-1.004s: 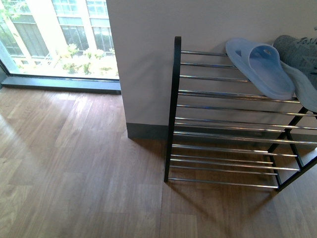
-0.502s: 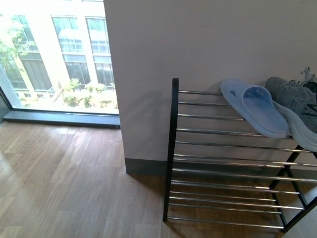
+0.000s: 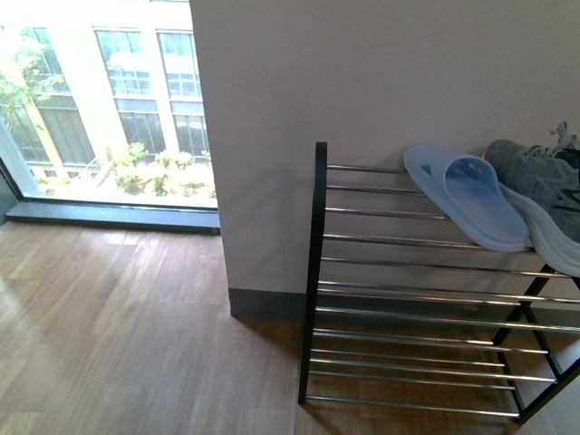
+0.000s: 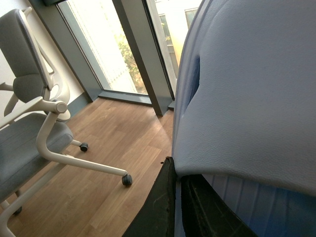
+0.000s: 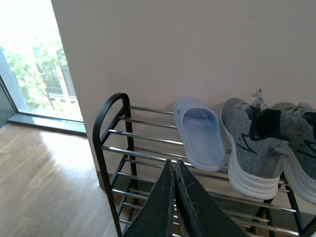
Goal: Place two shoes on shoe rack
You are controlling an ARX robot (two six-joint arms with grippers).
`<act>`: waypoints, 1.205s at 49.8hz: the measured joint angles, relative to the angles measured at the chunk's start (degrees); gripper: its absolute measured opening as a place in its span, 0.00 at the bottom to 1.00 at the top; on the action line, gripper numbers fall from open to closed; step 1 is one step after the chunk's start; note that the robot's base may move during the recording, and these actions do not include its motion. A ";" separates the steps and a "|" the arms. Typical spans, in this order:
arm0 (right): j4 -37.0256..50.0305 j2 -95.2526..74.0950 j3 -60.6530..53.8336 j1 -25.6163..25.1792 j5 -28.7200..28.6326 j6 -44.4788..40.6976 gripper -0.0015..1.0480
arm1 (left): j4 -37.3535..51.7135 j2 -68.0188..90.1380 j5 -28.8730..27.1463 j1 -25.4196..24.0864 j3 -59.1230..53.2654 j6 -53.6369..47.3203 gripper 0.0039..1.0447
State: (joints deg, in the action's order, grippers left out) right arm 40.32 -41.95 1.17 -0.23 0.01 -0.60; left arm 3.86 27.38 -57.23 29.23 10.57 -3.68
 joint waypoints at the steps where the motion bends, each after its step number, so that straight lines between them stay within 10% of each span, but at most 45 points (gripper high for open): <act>1: -0.74 0.92 0.00 0.00 0.00 0.00 0.02 | 0.00 0.00 -0.02 0.00 0.00 0.00 0.01; 60: -38.47 38.21 -0.07 0.02 0.02 0.00 0.02 | 0.00 0.00 0.00 0.00 0.00 0.00 0.01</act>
State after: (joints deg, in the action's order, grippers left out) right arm 1.85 -3.75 1.10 -0.21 0.03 -0.60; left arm 3.86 27.38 -57.23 29.23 10.57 -3.68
